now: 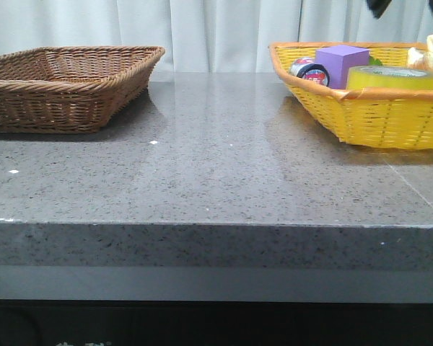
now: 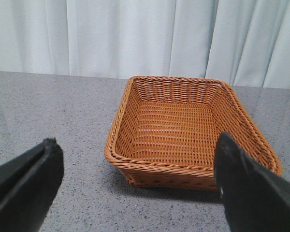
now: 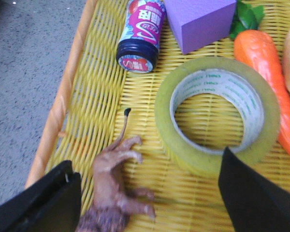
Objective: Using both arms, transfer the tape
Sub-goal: 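Lower the right gripper onto the yellow tape roll in the yellow basket, then close the right gripper on the tape roll's rim and lift it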
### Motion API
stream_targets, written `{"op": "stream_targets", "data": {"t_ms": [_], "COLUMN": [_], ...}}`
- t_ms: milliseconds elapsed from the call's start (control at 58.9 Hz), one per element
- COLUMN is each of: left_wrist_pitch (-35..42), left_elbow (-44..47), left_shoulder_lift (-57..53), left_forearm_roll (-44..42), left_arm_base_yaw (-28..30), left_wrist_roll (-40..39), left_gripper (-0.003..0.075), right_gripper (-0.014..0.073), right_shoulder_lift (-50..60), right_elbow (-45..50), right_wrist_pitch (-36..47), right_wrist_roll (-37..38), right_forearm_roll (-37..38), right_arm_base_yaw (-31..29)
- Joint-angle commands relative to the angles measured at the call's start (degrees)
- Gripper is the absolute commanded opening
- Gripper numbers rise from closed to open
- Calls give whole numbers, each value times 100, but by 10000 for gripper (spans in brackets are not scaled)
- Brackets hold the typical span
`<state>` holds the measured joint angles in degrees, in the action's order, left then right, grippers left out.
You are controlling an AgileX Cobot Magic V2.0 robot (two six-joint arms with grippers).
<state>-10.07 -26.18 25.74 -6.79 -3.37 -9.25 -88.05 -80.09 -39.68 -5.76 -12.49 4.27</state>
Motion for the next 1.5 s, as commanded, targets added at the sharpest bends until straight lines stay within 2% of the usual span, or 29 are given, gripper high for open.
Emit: {"op": "stream_targets", "data": {"t_ms": [0,340,544,714,1189,1257,1478], "left_wrist_pitch": [420,420,430,430,430,430,430], "left_elbow": [-211,-211,-211,-211,-211,-211,-211], "left_shoulder_lift": [70,70,70,70,70,70,70], "left_forearm_roll": [-7,-7,-7,-7,-7,-7,-7], "left_arm_base_yaw": [23,23,23,23,23,23,23], "left_wrist_roll": [-17,-17,-17,-17,-17,-17,-17], "left_gripper": [617,617,617,617,617,617,617], "right_gripper": [601,601,589,445,130,104,98], "right_shoulder_lift": [-237,-1608,-1991,-2056,-2056,-2056,-1987], "right_elbow": [-544,-1729,-1918,-1918,-1918,-1918,-1918], "right_wrist_pitch": [153,-161,-223,-229,-197,-185,-73], "right_wrist_roll": [-37,-37,-42,-42,-42,-42,-42], "right_forearm_roll": [-85,-486,-480,-480,-464,-462,-417], "right_arm_base_yaw": [-2,-2,-2,-2,-8,-8,-8]}}
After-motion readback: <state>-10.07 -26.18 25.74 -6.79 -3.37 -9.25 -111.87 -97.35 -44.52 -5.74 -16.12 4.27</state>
